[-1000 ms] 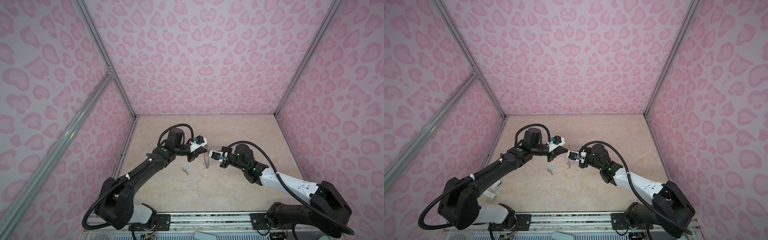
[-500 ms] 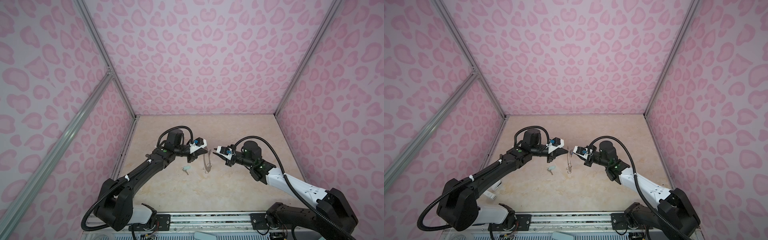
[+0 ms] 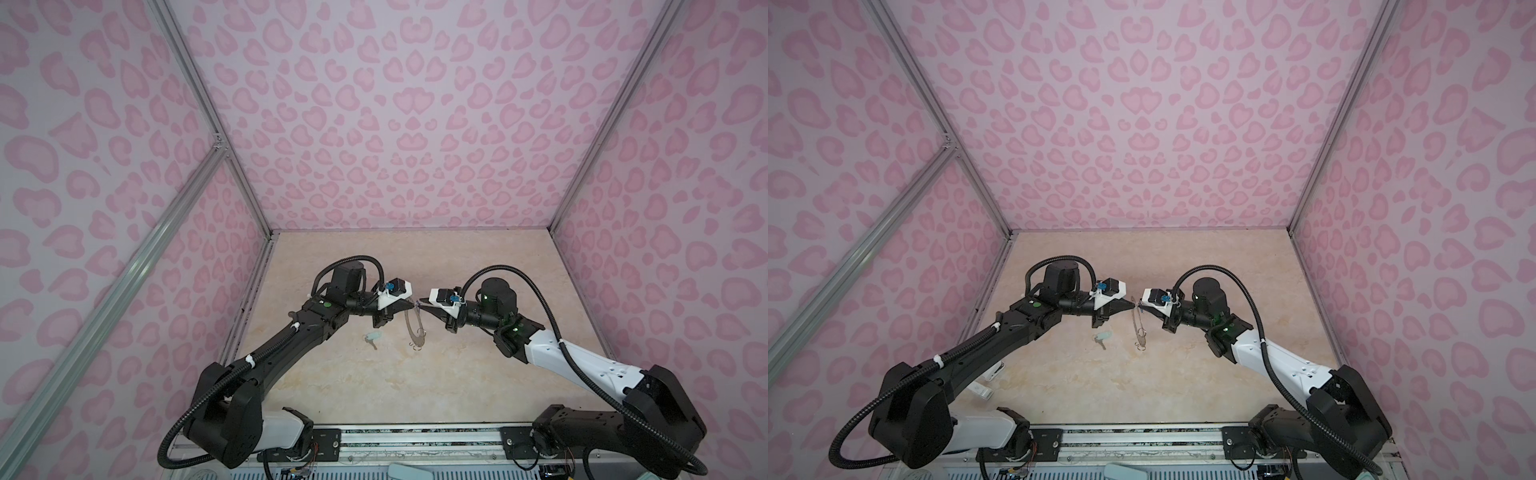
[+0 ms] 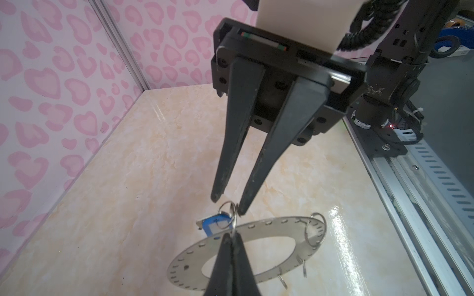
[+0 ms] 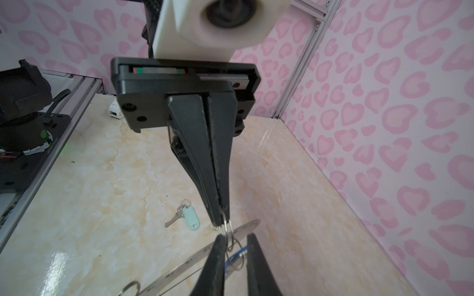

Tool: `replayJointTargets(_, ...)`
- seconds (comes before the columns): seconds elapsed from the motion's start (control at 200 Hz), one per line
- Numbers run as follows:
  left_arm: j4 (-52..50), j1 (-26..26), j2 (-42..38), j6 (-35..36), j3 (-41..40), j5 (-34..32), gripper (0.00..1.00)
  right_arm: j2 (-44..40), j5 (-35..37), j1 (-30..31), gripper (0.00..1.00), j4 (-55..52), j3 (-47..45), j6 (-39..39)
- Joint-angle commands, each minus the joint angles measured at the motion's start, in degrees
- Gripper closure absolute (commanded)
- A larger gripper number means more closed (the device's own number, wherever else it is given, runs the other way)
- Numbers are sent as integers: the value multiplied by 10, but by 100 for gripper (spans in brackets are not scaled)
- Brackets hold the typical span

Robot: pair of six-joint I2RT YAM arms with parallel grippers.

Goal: Attach keys to a key ring
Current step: Insert the key into the keyring.

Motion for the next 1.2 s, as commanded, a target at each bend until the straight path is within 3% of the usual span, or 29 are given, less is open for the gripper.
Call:
replayJointTargets(0.0, 11, 0, -10, 10, -1, 13, 97, 5, -6, 2, 84, -3, 2, 3)
replayJointTargets(0.47, -5, 0, -11, 21, 2, 17, 97, 11, 1, 5, 100, -2, 5, 3)
replayJointTargets(0.68, -14, 0, -8, 28, 5, 4, 97, 10, 7, 5, 100, -9, 8, 2)
replayJointTargets(0.865, -30, 0, -27, 61, 9, -81, 82, 11, 31, 0, 100, -87, 34, -16)
replayJointTargets(1.195, -41, -50, -46, 146, 14, -224, 76, 21, 49, -5, 100, -225, 88, -50)
